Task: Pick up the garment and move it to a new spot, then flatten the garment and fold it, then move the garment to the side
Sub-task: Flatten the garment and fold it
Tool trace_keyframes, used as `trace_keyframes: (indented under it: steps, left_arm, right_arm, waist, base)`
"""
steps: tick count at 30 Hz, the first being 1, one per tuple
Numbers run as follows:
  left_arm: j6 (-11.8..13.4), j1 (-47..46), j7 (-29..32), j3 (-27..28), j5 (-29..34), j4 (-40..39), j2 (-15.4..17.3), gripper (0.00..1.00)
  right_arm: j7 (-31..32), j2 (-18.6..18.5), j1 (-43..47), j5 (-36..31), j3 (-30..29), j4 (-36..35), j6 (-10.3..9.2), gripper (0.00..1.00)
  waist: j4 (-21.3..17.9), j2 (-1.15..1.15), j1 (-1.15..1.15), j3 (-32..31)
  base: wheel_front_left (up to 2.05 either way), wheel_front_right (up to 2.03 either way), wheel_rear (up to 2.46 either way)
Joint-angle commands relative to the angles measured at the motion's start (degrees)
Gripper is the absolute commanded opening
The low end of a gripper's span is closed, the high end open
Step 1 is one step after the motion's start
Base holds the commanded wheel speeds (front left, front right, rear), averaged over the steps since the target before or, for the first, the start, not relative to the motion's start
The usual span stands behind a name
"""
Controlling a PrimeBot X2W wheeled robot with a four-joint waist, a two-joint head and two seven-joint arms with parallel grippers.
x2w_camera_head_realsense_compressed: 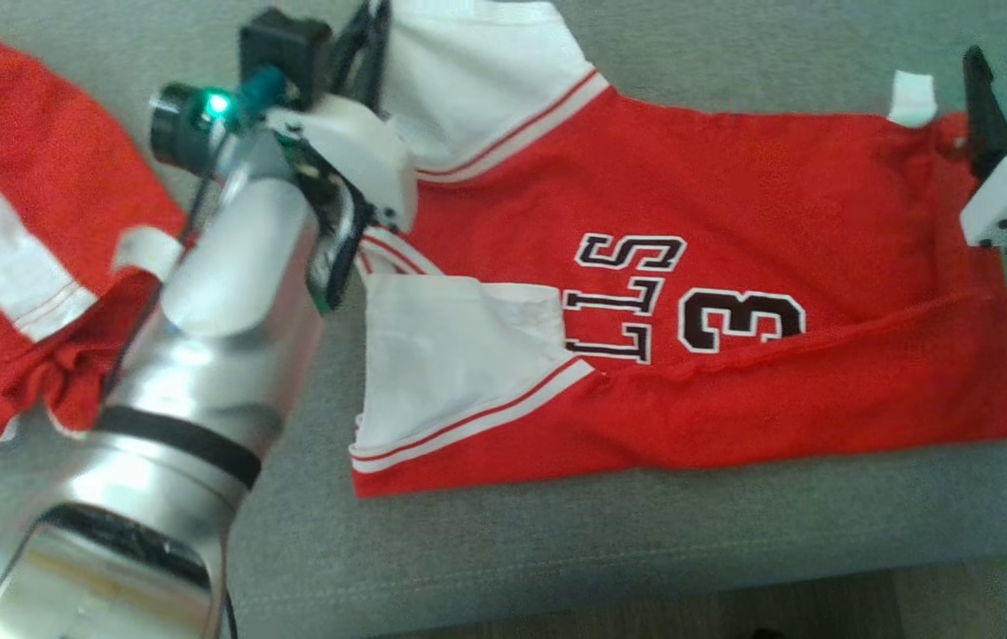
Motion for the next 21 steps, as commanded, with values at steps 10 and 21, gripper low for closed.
trace_keyframes:
  steps: [10,21]
  left_arm:
    - [2.79,4.44,1.46,-2.59,1.47,-12.28,1.17,0.00]
    - [4.49,7.04,4.43,-3.17,1.26,-18.74,3.29,0.00]
  right_arm:
    - [3.92,-4.42,-5.12,-1.02,0.69,9.84,-0.04,1.00]
    - [5.79,-4.53,-6.64,-3.14,-0.06,17.70,-0.04,1.00]
  waist:
    - [2.33,0.00,0.00,1.75]
    - [2.24,0.00,0.00,1.60]
  base:
    - [0.00,0.00,0.00]
    - [0.00,0.00,0.00]
